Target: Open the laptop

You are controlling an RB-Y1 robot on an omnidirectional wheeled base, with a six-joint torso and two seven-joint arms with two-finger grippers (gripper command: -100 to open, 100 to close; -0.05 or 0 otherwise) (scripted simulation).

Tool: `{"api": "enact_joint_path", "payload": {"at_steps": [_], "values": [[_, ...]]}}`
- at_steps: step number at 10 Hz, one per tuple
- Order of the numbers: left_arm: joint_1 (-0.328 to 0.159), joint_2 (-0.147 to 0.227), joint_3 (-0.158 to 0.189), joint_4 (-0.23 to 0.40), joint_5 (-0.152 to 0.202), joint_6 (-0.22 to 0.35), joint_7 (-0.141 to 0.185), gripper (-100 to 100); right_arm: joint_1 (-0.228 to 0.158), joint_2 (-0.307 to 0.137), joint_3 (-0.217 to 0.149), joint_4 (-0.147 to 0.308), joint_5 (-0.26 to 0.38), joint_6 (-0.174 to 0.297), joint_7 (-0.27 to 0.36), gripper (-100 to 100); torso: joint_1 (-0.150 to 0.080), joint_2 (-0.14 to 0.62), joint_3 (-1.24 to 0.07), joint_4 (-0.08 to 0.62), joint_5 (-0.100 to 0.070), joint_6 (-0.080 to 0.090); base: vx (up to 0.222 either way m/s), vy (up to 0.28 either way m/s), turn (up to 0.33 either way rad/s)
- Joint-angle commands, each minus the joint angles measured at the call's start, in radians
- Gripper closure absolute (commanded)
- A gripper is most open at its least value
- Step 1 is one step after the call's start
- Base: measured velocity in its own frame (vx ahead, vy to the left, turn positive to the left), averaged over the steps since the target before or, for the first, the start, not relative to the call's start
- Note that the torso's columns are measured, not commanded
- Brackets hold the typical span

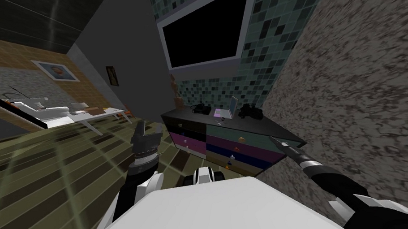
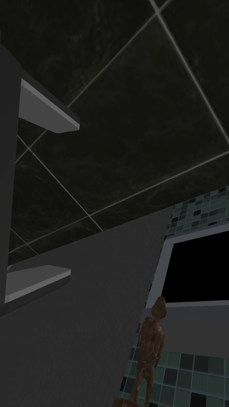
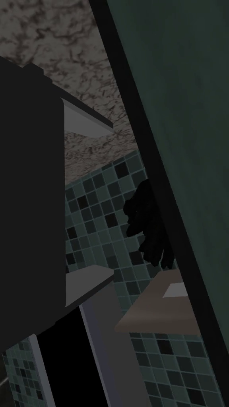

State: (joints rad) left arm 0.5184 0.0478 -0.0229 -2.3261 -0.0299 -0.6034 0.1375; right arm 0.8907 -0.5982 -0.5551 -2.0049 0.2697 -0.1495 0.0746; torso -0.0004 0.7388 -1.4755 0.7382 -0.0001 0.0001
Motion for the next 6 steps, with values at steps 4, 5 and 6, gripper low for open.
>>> {"api": "enact_joint_path", "payload": {"at_steps": [4, 5, 6], "values": [[0.0, 0.0, 0.0, 0.0, 0.0, 0.0, 0.0, 0, 0.079, -0.135, -0.12, 0.09, 0.099, 0.072, 0.042, -100, 0.003, -0.003, -0.002, -0.001, 0.001, 0.0, 0.084, 0.112, 0.093], [0.0, 0.0, 0.0, 0.0, 0.0, 0.0, 0.0, 0, 0.102, -0.167, -0.15, 0.109, 0.126, 0.092, 0.047, -100, 0.0, -0.001, -0.001, -0.001, 0.0, 0.0, 0.062, 0.085, 0.07], [0.0, 0.0, 0.0, 0.0, 0.0, 0.0, 0.0, 0, 0.123, -0.201, -0.178, 0.127, 0.152, 0.111, 0.051, -100, -0.002, 0.0, 0.0, 0.0, 0.0, 0.0, 0.079, 0.102, 0.097]]}}
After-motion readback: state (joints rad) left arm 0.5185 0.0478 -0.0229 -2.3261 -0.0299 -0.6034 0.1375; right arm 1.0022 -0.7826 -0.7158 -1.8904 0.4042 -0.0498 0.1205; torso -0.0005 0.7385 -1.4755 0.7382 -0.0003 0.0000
